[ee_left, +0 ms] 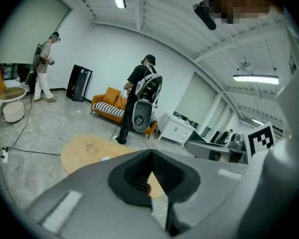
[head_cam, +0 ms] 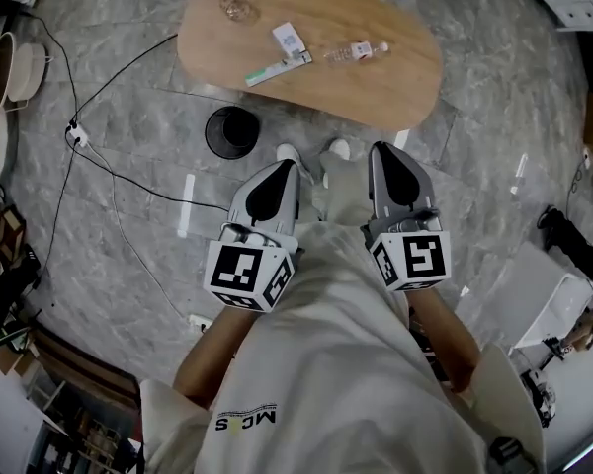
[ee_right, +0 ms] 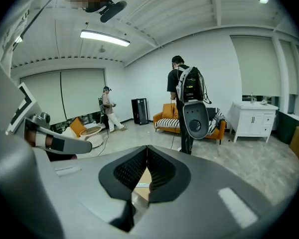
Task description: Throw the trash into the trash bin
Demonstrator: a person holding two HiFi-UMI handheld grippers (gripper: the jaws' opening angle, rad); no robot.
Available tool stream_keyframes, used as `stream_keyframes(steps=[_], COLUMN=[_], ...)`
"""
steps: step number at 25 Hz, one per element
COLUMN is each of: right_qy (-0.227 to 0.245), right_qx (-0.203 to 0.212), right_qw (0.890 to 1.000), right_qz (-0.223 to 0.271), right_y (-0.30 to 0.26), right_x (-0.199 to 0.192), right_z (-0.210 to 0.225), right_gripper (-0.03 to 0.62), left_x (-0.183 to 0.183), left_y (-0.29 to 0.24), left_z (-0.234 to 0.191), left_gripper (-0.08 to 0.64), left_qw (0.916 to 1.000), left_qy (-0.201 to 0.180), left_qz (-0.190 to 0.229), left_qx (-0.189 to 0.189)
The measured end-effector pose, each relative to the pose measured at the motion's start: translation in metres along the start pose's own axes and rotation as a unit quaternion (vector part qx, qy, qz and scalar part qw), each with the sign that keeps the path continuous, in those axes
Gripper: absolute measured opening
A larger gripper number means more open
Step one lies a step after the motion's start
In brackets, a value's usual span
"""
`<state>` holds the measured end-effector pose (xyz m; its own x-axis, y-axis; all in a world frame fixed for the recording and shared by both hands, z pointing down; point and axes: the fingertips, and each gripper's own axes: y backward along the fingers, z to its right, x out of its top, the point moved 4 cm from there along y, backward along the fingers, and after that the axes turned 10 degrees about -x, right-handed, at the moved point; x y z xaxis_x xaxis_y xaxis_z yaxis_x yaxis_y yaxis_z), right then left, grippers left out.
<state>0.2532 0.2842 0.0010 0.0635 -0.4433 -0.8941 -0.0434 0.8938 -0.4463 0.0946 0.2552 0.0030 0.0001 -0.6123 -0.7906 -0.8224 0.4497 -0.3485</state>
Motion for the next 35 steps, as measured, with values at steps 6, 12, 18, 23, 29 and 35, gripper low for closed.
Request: stream_keyframes(steps=[6,12,18,23,29,35], right_qy=[0.054,0.08,0.105,0.12,0.155,0.165], right_qx=[0.04,0.106,0.156,0.168,0.182,0.15], right_qw=[0.998,0.989,0.977,0.969,0.951,0.945], right_qz=[-0.02,-0.065,-0.105,-0.138,-0.197,-0.238], right_y=[-0.067,-0.15,-0.231,-0.297,-0.357,-0.414], right_x=[0.008,-0.012,-0.028,-0.046,-0.097,-0.148], right_z=[-0.001,-0.008,-0.012,-0.02,-0.026,-0.028], right_gripper=[0.044,0.09,0.162,0.191,0.242,0.3], left_x=[0.009,0.009,0.022,0.022,0.001,-0.033], left_y=[-0.019,-0.054,-0.096,-0.133,-0.16,-0.177], left_z=[-0.036,-0.067,-0.097,-0.136,-0.175,-0.208], left_gripper=[0.001,0.001,0.001,0.001,0.001,0.001], left_qw=[0.9979,0.9925,0.9862,0.982,0.9688,0.9628], left_qy=[0.047,0.089,0.112,0.139,0.189,0.204], left_qz=[0.021,0.02,0.012,-0.013,-0.013,-0.028], left_qx=[0.038,0.081,0.121,0.127,0.16,0.175])
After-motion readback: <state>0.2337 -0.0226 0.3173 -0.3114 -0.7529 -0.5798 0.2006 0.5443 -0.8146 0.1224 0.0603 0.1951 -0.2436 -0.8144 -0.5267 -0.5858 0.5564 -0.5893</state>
